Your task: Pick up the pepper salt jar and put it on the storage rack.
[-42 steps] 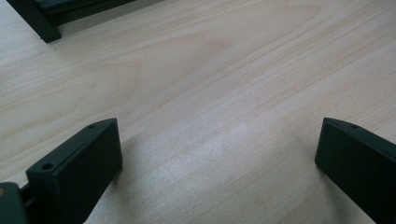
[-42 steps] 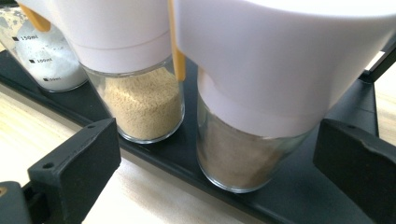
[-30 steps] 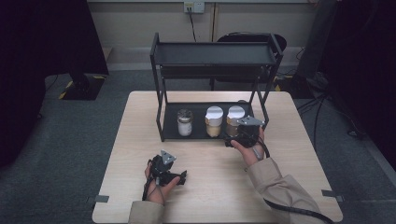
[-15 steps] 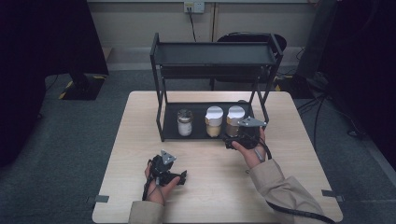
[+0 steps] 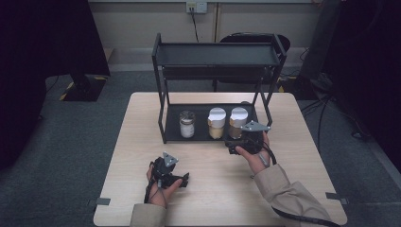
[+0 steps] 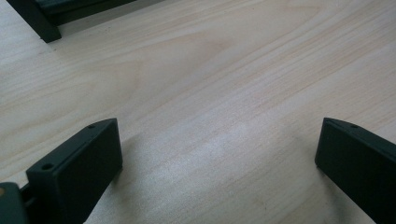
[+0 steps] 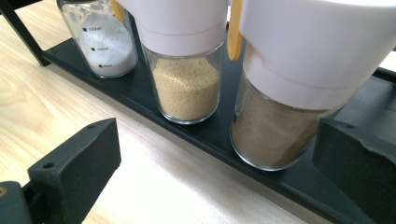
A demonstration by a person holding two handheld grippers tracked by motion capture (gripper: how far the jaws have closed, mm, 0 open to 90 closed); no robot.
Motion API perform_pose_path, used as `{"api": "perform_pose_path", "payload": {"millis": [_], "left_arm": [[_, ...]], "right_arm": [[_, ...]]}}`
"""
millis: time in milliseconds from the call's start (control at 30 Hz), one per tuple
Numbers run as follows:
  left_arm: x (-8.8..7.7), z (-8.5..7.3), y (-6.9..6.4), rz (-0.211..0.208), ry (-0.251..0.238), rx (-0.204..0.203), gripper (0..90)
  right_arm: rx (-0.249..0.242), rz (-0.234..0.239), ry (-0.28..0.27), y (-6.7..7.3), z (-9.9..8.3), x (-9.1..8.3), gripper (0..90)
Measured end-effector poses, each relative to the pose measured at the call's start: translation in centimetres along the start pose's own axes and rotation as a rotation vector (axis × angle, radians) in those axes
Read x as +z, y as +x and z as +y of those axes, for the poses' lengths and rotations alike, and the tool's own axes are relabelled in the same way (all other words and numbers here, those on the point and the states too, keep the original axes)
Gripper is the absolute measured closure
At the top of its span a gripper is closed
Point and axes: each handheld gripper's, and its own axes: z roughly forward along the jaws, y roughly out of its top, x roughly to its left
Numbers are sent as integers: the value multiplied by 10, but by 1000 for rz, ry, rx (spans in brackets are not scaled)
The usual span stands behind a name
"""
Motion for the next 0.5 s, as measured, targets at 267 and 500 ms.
{"api": "perform_pose_path", "payload": {"millis": [267, 500], "left_arm": [[0, 0, 0, 0, 0, 0, 1], [0, 0, 0, 0, 0, 0, 1]], "right_arm": [[-9, 20, 1, -4, -6, -6, 2], [-23, 61, -11, -5, -8, -13, 1]]}}
